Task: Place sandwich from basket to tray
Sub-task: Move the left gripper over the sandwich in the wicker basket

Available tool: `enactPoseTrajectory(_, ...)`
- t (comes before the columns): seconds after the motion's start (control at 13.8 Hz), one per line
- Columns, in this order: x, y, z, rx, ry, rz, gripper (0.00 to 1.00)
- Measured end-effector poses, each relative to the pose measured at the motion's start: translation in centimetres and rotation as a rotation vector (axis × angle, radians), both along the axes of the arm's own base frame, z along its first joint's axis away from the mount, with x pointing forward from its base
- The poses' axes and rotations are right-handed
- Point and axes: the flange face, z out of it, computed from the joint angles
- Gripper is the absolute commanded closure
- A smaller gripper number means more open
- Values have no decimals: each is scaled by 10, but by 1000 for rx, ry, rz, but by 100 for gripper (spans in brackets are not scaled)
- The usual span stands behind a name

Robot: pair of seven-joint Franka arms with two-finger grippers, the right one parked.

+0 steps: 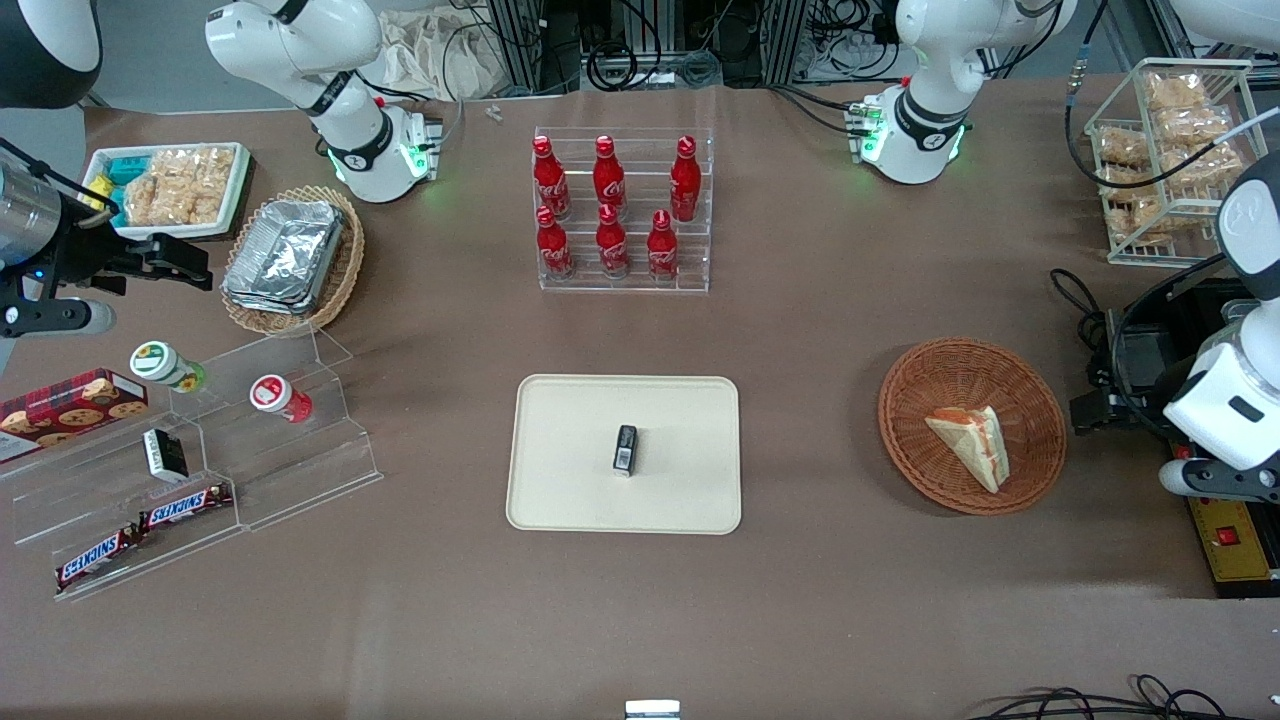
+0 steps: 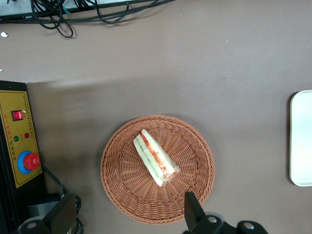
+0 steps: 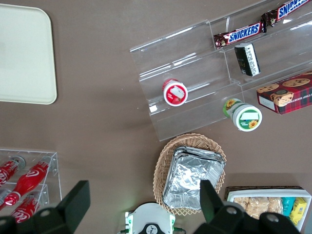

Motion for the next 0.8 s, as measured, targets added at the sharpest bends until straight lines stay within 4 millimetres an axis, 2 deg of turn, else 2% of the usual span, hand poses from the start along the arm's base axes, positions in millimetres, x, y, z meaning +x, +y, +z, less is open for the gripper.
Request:
enactPoseTrajectory(0.44, 0, 0, -11, 1, 11, -1, 0)
enactPoseTrajectory(0.58, -1, 0, -31, 3, 43, -2, 0)
enactPoseTrajectory(0.8, -7, -3, -71, 3, 52, -1, 0)
